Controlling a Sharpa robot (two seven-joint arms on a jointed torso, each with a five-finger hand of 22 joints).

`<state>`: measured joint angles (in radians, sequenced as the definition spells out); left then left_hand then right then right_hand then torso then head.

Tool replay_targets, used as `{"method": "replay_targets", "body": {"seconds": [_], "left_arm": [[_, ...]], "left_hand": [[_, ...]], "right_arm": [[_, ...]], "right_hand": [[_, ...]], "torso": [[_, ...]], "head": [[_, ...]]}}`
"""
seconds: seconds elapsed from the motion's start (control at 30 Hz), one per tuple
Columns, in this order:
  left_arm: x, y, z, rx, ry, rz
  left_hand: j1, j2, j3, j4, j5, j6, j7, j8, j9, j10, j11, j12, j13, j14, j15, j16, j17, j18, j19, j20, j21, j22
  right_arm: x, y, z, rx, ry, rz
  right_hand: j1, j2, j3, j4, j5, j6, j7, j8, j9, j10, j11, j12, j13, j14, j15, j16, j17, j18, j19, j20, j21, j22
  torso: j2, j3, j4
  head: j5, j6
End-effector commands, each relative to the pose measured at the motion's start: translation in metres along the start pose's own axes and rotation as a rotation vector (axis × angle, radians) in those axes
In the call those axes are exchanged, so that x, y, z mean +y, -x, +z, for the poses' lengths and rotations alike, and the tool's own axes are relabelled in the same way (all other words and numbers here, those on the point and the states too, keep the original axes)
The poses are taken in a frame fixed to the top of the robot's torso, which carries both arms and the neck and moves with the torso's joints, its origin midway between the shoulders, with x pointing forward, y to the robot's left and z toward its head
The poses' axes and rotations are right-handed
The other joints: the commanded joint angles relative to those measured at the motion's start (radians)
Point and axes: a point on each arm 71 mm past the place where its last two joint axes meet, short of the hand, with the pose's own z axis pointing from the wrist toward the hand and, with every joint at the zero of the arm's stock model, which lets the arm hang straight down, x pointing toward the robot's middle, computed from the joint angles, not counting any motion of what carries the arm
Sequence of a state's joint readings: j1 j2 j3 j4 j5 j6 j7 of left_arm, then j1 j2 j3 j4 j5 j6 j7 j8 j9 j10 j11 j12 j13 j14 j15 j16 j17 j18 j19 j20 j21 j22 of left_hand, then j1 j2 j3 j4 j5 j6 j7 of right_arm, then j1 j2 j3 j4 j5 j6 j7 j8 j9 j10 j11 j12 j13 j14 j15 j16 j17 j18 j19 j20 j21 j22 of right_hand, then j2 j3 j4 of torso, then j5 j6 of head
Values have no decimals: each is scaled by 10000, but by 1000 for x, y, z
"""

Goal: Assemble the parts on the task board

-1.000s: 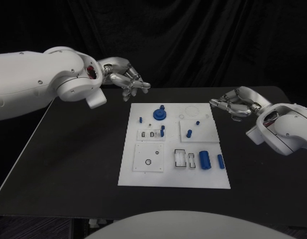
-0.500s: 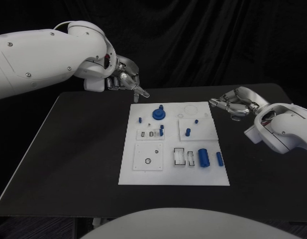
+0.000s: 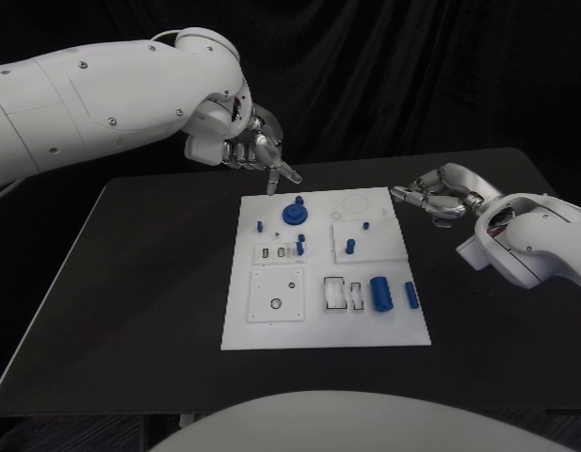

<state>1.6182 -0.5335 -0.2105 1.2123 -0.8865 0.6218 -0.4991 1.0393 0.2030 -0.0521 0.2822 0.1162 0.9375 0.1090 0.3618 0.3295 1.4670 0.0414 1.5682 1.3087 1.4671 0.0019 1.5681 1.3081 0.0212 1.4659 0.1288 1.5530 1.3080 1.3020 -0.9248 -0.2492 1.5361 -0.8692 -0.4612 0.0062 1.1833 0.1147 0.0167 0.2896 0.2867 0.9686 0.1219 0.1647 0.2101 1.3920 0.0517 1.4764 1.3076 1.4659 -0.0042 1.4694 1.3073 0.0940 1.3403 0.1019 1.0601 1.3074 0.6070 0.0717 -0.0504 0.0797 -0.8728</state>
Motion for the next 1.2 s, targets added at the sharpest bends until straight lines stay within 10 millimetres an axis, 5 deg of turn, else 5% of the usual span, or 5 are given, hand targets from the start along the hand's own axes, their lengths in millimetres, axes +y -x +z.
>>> {"method": "replay_targets", "body": {"seconds": [0.03,0.5,0.67,0.93,1.2], "left_arm": [[-1,-11,8,1348,217,-971],[-12,-28,36,1823,484,-1898],[-13,-29,40,1708,550,-2057],[-13,-37,48,1755,637,-2224],[-6,-44,55,1615,853,-2365]], "left_hand": [[88,-55,-11,-50,52,-65,-5,-13,17,1038,52,26,2621,1037,46,27,2627,-117,634,-75,46,2300],[253,-94,133,-238,228,34,-25,-108,182,1038,16,26,2621,1037,11,27,2627,-83,502,-114,1,2192],[277,-96,169,-273,280,97,-45,-119,228,1038,-2,26,2621,1037,-6,27,2627,-65,435,-127,-23,2137],[396,-109,325,-462,489,147,-78,-251,331,1038,-44,26,2621,1037,-58,27,2627,-55,408,-174,-41,2108],[749,-82,943,-1050,1064,457,-237,-381,683,1038,-200,26,2621,1037,-210,27,2627,-41,380,-325,-77,2067]], "right_arm": [[-1,-3,1,194,-166,17],[-1,-5,1,395,-232,15],[0,-6,2,484,-227,13],[1,-6,3,379,-82,10],[1,-5,2,235,60,21]], "right_hand": [[93,2,-66,11,36,65,9,6,-11,93,-7,57,905,495,-53,35,1864,32,83,-16,70,1369],[116,24,-87,15,94,53,12,-12,-21,162,-6,94,969,569,-56,165,1963,4,156,-20,225,1406],[120,32,-102,17,109,49,14,-19,-26,203,-5,118,1008,595,-55,211,1998,-6,181,-21,278,1419],[155,40,-124,7,161,53,12,-27,-32,188,-5,112,987,588,-55,198,1985,-4,182,-23,276,1416],[119,99,-244,42,239,87,18,-43,-47,211,0,131,1003,602,-51,234,2007,-10,200,-25,336,1422]], "torso": [[19,25,-87],[128,51,-344],[125,75,-356],[149,74,-393],[159,135,-398]], "head": [[57,2],[271,2],[244,2],[391,2],[263,2]]}}
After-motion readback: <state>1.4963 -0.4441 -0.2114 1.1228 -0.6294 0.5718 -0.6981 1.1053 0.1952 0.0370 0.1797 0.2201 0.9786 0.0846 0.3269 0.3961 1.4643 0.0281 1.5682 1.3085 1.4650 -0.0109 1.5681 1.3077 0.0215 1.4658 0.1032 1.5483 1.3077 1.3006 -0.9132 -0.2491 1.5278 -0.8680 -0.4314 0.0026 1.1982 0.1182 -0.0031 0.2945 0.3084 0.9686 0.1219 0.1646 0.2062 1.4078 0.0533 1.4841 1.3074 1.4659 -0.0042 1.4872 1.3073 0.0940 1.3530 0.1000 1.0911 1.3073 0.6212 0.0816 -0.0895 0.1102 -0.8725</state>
